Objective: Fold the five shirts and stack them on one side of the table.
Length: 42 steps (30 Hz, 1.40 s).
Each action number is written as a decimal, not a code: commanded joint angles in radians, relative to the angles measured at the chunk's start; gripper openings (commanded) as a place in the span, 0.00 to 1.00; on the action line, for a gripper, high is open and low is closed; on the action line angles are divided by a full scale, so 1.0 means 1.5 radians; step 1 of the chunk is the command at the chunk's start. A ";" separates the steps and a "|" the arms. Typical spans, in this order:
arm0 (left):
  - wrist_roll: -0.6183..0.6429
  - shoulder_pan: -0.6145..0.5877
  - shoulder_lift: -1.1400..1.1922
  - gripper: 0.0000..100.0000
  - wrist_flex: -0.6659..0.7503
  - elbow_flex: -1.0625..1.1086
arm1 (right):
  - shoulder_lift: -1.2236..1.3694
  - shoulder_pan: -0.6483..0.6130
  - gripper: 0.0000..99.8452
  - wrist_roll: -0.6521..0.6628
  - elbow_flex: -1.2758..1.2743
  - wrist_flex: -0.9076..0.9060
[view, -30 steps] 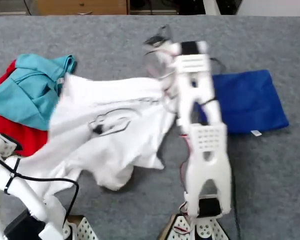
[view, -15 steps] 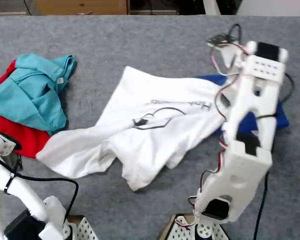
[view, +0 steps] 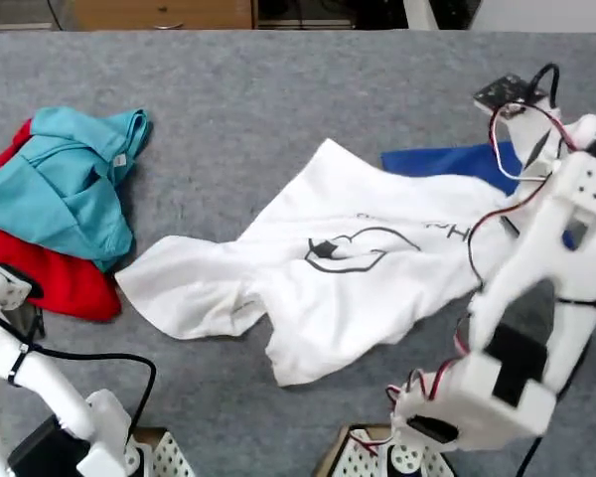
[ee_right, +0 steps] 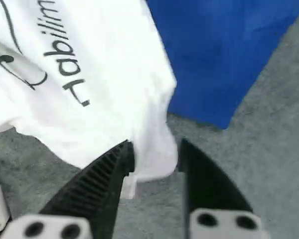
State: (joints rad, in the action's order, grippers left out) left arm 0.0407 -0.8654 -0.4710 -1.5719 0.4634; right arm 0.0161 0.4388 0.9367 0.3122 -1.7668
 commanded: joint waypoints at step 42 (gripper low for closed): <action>-0.106 -0.272 -0.003 0.22 -0.002 -0.087 | 0.768 -0.719 0.00 -0.273 0.731 -0.014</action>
State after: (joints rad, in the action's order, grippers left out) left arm -0.1128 -1.2720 -0.4710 -1.5719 0.3759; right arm 1.1914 -0.7196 0.5884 1.2850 -1.7607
